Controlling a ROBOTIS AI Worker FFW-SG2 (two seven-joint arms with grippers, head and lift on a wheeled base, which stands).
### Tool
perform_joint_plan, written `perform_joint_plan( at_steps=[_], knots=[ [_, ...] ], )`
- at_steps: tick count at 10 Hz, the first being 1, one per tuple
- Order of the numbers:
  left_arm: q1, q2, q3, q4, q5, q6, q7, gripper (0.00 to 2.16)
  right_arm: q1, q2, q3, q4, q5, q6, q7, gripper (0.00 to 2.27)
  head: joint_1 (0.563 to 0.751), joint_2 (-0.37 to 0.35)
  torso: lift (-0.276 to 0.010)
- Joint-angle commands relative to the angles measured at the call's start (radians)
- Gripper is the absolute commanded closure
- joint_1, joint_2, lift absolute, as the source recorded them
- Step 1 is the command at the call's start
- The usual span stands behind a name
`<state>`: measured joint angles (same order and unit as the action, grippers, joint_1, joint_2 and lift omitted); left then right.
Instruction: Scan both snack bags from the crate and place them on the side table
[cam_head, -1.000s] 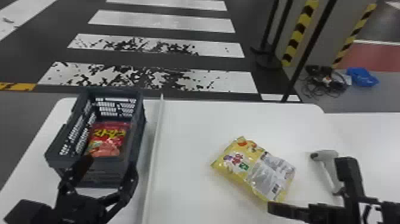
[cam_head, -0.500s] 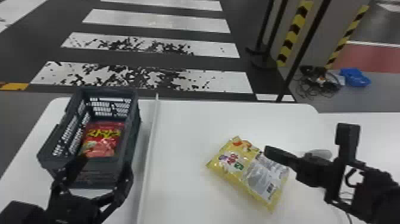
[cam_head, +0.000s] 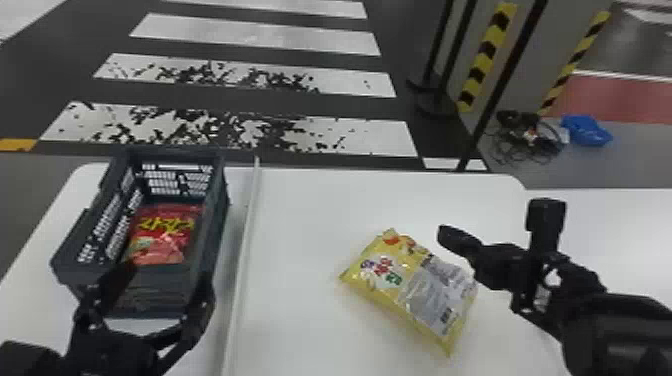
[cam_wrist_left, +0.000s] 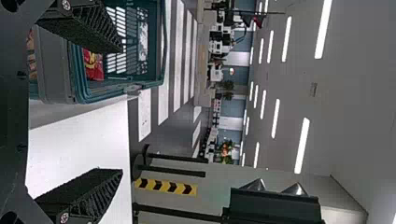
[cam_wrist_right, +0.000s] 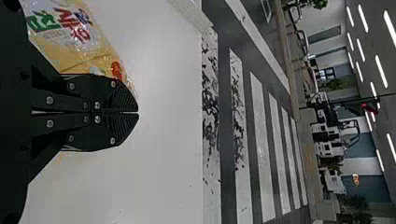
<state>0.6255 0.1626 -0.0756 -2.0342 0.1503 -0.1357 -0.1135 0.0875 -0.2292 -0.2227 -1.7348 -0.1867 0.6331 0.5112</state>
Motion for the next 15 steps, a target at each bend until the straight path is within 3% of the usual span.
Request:
perform_joint_plan(
  at_steps=[1, 4, 7, 15],
  knots=[
    [0.000, 0.000, 0.002, 0.000, 0.000, 0.000, 0.000, 0.08, -0.046, -0.007, 0.011, 0.115, 0.035, -0.066, -0.008, 2.26, 0.695, -0.154, -0.095],
    [0.000, 0.000, 0.005, 0.002, 0.002, 0.000, 0.000, 0.08, -0.100, -0.038, 0.039, 0.238, 0.095, -0.094, -0.022, 2.26, 0.695, -0.182, -0.095],
    [0.000, -0.002, 0.004, 0.005, 0.000, 0.000, 0.000, 0.08, -0.103, -0.058, 0.049, 0.242, 0.128, -0.017, -0.022, 2.26, 0.695, -0.203, -0.095],
    [-0.001, -0.003, 0.002, 0.008, 0.000, 0.000, 0.002, 0.08, -0.014, -0.061, 0.023, 0.083, 0.138, 0.235, -0.023, 2.26, 0.695, -0.228, -0.095]
  ],
)
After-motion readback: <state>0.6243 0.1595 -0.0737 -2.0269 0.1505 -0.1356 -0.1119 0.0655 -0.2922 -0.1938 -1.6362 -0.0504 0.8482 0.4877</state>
